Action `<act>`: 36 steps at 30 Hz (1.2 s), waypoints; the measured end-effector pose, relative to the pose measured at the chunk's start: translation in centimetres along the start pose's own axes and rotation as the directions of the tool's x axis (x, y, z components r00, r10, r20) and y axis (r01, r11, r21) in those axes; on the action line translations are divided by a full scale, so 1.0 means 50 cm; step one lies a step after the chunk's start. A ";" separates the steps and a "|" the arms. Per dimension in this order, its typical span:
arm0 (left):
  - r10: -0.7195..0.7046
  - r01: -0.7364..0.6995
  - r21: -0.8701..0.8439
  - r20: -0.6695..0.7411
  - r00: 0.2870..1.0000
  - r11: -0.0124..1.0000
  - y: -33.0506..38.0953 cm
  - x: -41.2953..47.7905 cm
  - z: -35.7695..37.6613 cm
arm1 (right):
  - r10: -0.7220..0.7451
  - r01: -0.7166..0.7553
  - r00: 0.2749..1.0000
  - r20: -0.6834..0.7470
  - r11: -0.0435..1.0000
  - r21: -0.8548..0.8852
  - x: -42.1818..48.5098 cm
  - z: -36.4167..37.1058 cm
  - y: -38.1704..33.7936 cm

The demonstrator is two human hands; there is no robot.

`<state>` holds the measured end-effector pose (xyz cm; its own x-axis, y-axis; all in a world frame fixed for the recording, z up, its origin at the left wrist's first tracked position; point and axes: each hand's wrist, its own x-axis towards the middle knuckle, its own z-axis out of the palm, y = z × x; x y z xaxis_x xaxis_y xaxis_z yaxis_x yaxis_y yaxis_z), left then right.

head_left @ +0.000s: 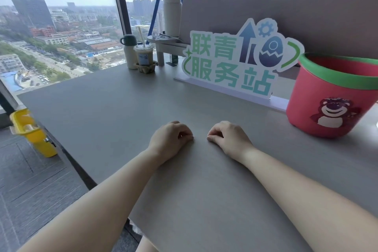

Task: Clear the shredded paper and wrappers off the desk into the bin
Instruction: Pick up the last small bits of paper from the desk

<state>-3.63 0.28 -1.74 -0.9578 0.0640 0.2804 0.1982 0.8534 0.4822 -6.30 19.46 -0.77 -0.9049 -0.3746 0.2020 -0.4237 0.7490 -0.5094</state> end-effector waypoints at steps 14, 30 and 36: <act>-0.005 0.006 0.037 -0.010 1.000 0.999 0.004 0.005 -0.010 | 0.038 -0.037 0.999 -0.015 0.998 0.041 0.006 -0.011 -0.004; 0.270 -0.275 -0.027 -0.117 0.956 0.961 0.224 0.156 -0.088 | 0.018 -0.006 0.960 -0.278 0.999 0.043 -0.008 -0.301 0.017; 0.419 -0.436 -0.105 -0.152 0.895 0.894 0.421 0.266 -0.098 | 0.023 -0.091 0.885 -0.465 0.988 -0.125 -0.026 -0.500 0.084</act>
<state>-11.15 16.56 16.22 -0.7424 0.3362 0.5795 0.6169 0.6803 0.3957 -7.90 36.77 17.74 -0.8288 -0.0600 0.5563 -0.3409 0.8425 -0.4170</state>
